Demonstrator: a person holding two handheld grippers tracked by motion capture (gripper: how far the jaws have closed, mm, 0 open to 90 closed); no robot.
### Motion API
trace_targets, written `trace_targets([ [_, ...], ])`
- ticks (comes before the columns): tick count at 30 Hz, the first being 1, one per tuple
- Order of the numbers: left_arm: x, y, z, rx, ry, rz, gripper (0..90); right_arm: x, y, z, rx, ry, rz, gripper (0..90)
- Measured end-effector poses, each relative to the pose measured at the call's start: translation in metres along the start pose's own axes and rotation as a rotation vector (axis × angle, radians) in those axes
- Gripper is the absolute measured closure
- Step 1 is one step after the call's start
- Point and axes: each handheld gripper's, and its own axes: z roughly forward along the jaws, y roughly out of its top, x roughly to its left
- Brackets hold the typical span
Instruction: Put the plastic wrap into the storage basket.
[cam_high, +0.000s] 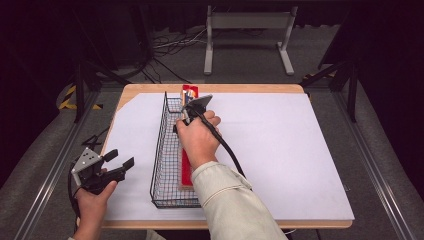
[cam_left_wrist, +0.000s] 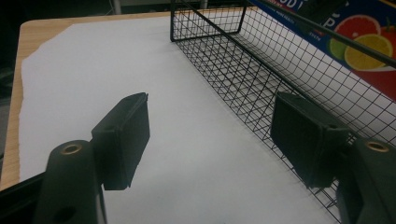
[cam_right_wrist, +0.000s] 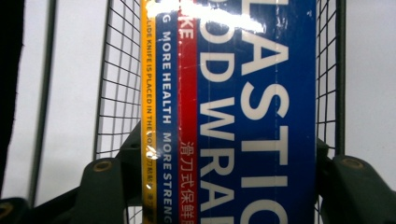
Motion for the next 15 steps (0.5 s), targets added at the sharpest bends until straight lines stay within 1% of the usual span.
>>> trace_targets([
  [2,0.0,0.0,0.0,0.0,-0.001,-0.002,29.0,0.0,-0.001,0.003,0.005,-0.015,-0.002,40.2],
  [3,0.001,0.0,-0.001,-0.005,0.0,-0.004,29.0,0.0,-0.001,0.005,0.004,-0.013,-0.001,40.3],
  [4,0.001,0.0,-0.001,-0.005,0.0,-0.004,29.1,0.0,-0.002,0.008,0.01,-0.006,0.01,40.2],
  [6,0.001,0.0,-0.001,-0.007,0.001,-0.002,29.1,0.001,-0.002,0.011,0.018,-0.005,0.011,40.2],
  [10,0.001,-0.001,-0.001,-0.003,0.001,-0.008,29.2,0.003,-0.005,0.019,0.041,-0.012,0.011,40.2],
  [12,0.002,-0.001,-0.001,-0.008,0.001,-0.014,29.3,0.004,-0.005,0.023,0.046,-0.024,0.011,40.2],
  [15,0.001,0.0,-0.001,-0.009,0.003,-0.01,29.4,0.004,-0.005,0.025,0.042,-0.022,0.009,40.2],
])
